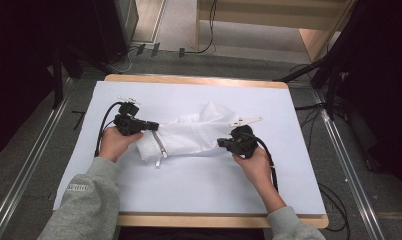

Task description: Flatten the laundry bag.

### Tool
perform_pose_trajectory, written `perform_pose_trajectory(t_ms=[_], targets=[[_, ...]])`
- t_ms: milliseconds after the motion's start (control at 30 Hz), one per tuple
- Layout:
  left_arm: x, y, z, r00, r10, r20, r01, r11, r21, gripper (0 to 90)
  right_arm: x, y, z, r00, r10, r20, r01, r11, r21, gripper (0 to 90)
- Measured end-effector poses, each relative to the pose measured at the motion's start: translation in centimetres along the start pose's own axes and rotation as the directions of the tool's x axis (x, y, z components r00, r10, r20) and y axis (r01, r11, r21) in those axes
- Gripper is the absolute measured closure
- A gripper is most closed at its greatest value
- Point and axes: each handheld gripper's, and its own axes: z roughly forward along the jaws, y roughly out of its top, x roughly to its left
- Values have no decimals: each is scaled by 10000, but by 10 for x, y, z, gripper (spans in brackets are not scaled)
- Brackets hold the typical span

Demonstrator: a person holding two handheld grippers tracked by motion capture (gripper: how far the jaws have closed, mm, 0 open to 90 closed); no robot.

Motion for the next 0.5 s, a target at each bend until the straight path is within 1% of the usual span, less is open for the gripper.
perform_pose_trajectory(t_ms=[33,67,100,167,200,233,267,300,333,400,433,467,500], targets=[[-2,1,-2,10000,66,13,-66,10000,-20,866,1,0,-7,9999,-31,-100,30,10000,-69,900],[-5,3,-4,9999,167,19,-167,9998,-56,866,1,0,-7,9999,-31,-100,30,10000,-69,900],[-8,4,-5,9997,239,-4,-239,9996,-116,867,2,0,-14,9998,-57,-167,55,9998,-171,900],[-12,6,-7,9996,241,149,-238,9996,-169,866,4,1,-28,9997,-50,-237,41,9993,-375,900],[-13,6,-6,9995,229,218,-225,9996,-170,866,2,-1,-41,9991,118,-412,-141,9984,-555,900],[-15,7,-5,9994,189,301,-184,9997,-150,864,1,-2,-46,9986,168,-496,-197,9981,-583,900],[-17,8,-3,9990,294,323,-293,9996,-51,862,0,-4,-51,9985,238,-489,-266,9980,-571,900],[-21,9,-1,9990,402,214,-402,9992,-27,859,-1,-6,-56,9986,270,-451,-295,9981,-544,900],[-23,9,1,9986,508,110,-509,9987,45,859,-1,-6,-56,9986,270,-451,-295,9981,-544,900],[-26,9,7,9975,638,309,-641,9979,97,845,-6,-14,-66,9992,347,-222,-357,9983,-465,900],[-27,9,8,9966,715,406,-723,9972,177,830,-9,-18,-69,9990,403,-178,-410,9982,-439,900],[-27,8,9,9963,675,528,-686,9974,204,794,-18,-29,-74,9978,663,-73,-665,9972,-332,900],[-28,8,9,9953,735,623,-749,9970,203,794,-18,-29,-74,9978,663,-73,-665,9972,-332,900]])
